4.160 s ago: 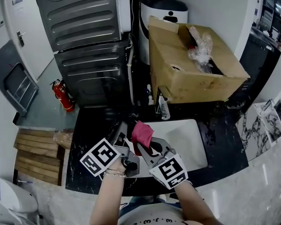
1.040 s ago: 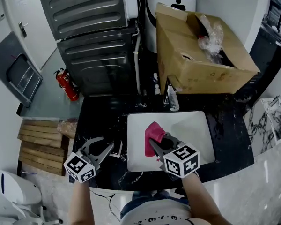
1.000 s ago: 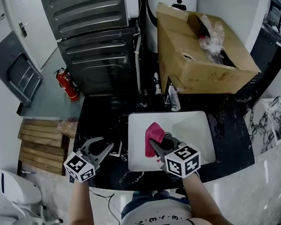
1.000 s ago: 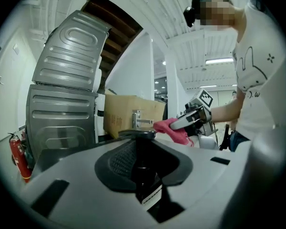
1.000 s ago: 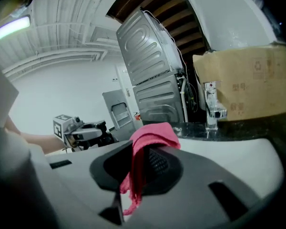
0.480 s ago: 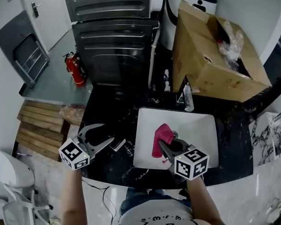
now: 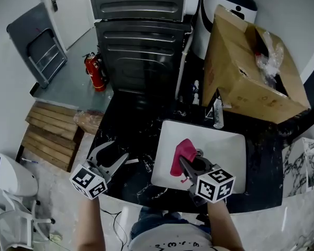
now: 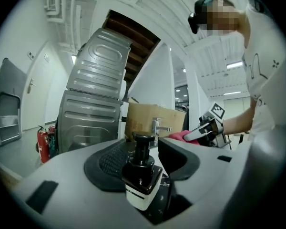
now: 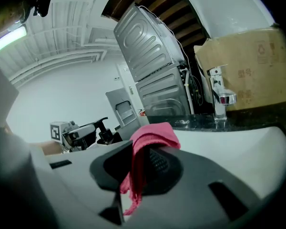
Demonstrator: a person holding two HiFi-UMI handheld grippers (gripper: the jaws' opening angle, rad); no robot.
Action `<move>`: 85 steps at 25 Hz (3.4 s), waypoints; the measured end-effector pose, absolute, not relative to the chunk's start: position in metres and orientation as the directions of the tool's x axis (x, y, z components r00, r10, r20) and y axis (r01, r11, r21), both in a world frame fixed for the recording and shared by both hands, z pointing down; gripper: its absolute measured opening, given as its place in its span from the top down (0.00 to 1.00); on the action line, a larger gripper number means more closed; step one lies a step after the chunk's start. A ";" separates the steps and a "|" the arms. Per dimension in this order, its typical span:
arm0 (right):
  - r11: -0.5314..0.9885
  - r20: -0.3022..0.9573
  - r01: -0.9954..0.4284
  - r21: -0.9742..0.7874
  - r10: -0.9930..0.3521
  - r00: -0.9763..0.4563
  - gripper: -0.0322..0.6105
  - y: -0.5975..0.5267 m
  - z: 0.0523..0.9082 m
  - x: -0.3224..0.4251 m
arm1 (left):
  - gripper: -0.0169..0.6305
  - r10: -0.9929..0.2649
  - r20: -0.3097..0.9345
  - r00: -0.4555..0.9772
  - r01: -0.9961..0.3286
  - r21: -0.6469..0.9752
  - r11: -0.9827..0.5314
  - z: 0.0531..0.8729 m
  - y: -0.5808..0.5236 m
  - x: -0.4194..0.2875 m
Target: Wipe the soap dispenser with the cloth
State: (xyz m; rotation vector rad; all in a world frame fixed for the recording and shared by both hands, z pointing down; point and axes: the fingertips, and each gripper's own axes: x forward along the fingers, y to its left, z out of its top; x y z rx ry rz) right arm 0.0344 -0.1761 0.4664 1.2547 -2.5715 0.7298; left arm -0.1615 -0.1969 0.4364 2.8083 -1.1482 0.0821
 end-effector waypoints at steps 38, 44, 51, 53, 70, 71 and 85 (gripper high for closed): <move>0.663 0.339 -0.681 -0.312 -0.592 -0.731 0.88 -0.157 0.451 -0.029 | 0.83 -0.801 -0.114 0.588 -0.610 0.588 -0.531 0.446 -0.190 -0.109; 0.673 0.398 -0.676 -0.300 -0.555 -0.730 0.88 -0.153 0.467 -0.043 | 0.83 -0.820 -0.112 0.562 -0.616 0.606 -0.504 0.449 -0.187 -0.121; 0.609 0.504 -0.729 -0.313 -0.545 -0.670 0.88 -0.144 0.505 -0.030 | 0.83 -0.840 -0.106 0.532 -0.622 0.624 -0.473 0.455 -0.184 -0.135; 0.601 0.525 -0.740 -0.301 -0.543 -0.655 0.88 -0.144 0.508 -0.027 | 0.83 -0.839 -0.100 0.535 -0.628 0.617 -0.474 0.454 -0.184 -0.133; 0.631 0.412 -0.698 -0.339 -0.567 -0.713 0.88 -0.183 0.472 -0.052 | 0.83 -0.849 -0.060 0.525 -0.631 0.641 -0.436 0.461 -0.184 -0.144; 0.614 0.431 -0.712 -0.340 -0.572 -0.698 0.88 -0.183 0.478 -0.045 | 0.83 -0.849 -0.062 0.526 -0.632 0.639 -0.438 0.460 -0.184 -0.143; 0.457 0.561 -0.822 -0.340 -0.603 -0.567 0.88 -0.171 0.517 0.007 | 0.82 -0.718 0.036 0.695 -0.684 0.343 -0.644 0.446 -0.193 -0.117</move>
